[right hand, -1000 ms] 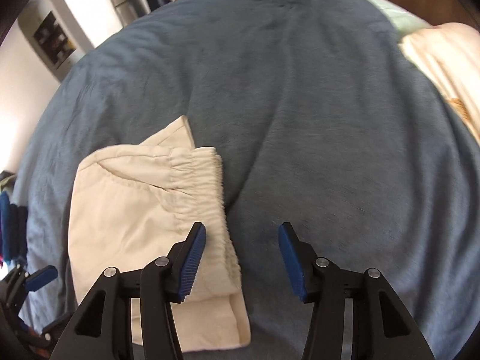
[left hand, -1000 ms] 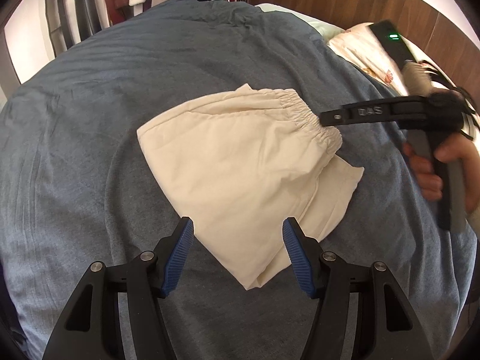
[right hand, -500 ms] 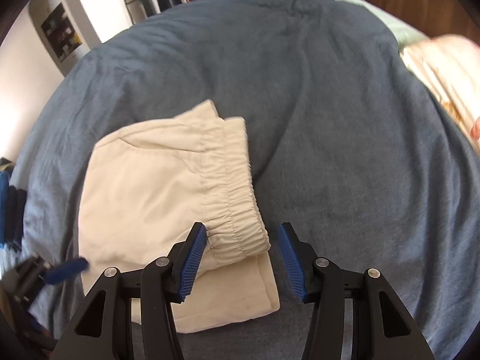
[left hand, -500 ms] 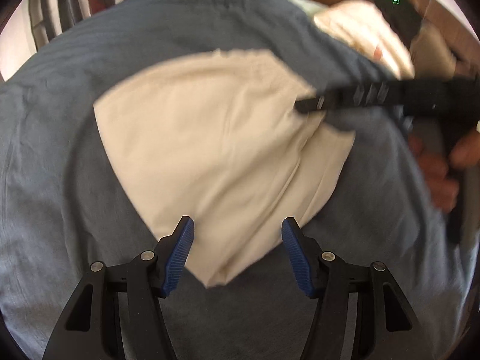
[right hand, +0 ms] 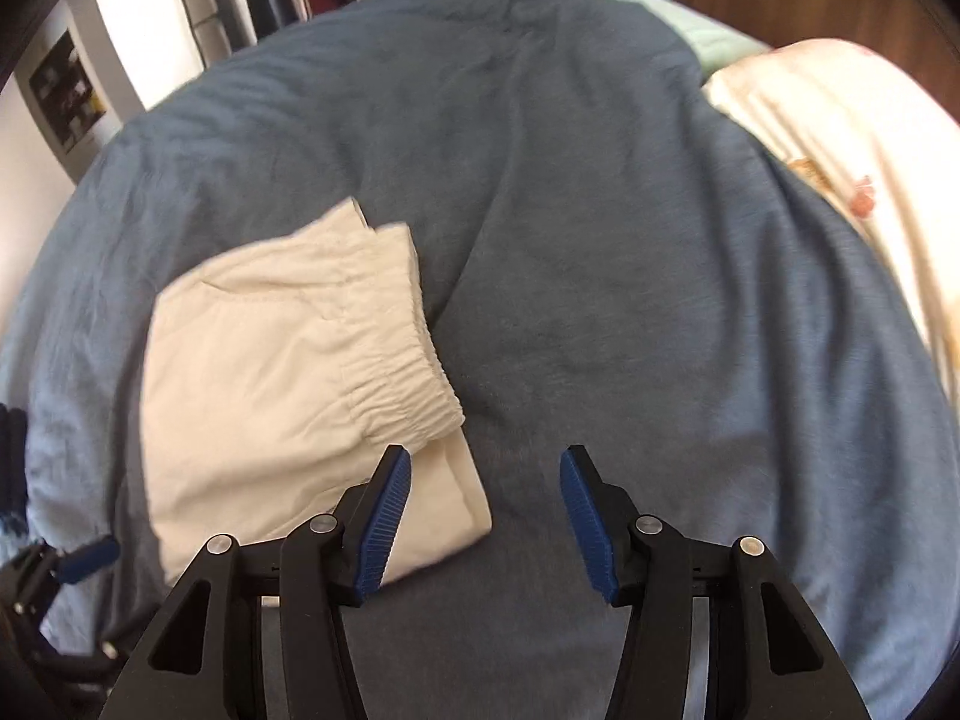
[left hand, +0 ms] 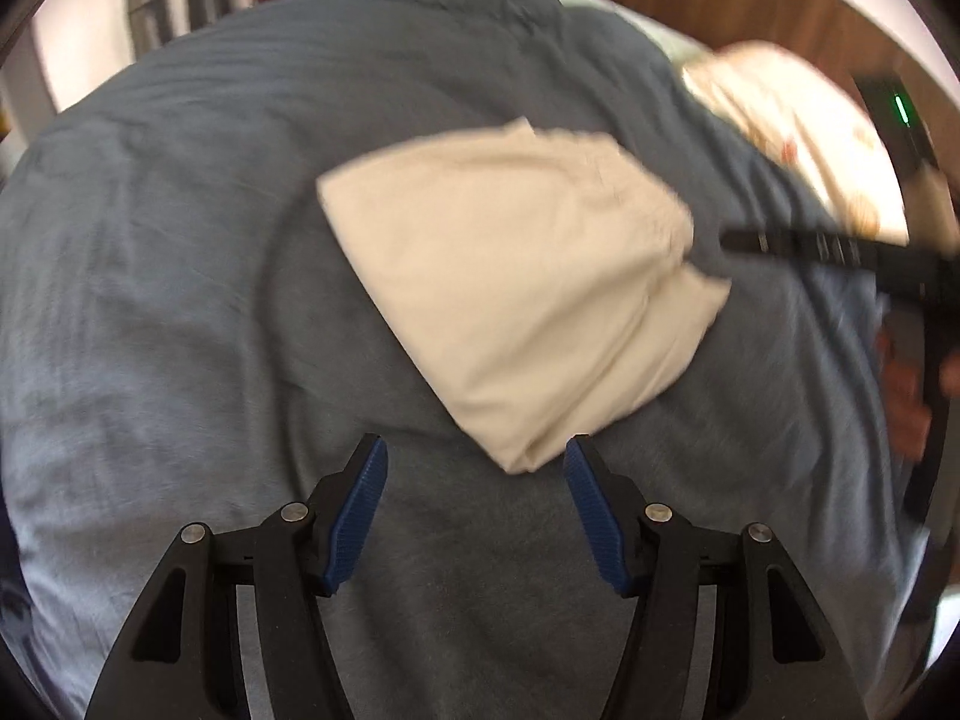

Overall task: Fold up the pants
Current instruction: 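Fold the waistband over again with the right tool and release it, then grasp the folded shorts with the right tool while the left tool pinches the other end, then lift the folded shorts with both tools and carry them toward the clothes stack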

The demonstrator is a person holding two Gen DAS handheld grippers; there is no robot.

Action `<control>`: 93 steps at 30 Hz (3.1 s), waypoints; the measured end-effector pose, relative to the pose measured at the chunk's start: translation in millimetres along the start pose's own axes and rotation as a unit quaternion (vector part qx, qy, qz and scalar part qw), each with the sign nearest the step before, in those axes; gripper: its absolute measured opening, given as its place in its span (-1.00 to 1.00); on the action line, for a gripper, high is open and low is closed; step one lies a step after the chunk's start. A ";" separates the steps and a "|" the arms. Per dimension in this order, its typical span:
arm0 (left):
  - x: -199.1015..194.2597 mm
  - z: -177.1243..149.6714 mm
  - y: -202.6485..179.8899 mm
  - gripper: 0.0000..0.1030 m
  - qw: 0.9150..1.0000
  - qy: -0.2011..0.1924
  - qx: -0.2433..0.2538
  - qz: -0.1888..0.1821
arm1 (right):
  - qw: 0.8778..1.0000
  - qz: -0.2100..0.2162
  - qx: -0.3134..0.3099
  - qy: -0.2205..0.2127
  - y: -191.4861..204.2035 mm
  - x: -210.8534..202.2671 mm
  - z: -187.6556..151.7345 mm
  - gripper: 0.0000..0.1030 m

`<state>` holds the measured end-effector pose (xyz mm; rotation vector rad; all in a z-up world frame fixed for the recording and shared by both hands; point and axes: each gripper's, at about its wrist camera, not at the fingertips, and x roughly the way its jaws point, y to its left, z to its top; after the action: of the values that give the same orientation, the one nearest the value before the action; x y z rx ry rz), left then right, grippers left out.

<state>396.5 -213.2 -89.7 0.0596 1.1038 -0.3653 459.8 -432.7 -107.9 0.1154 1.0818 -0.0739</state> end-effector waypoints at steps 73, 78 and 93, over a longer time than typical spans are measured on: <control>103.8 111.2 74.3 -0.69 0.998 -0.031 -0.049 -0.019 | 0.969 0.239 -0.002 0.060 21.7 138.2 78.1 0.34; 113.5 99.8 94.8 -0.67 0.995 -0.013 -0.093 -0.031 | 0.967 0.245 -0.024 0.067 41.0 131.8 73.2 0.33; 98.6 101.4 79.1 -0.72 0.998 -0.032 -0.051 -0.023 | 0.969 0.239 0.009 0.057 46.0 121.1 71.4 -0.38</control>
<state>548.1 -187.4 -140.9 -0.0684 1.0597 -0.3494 584.4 -396.8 -179.1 0.3976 1.1425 0.3603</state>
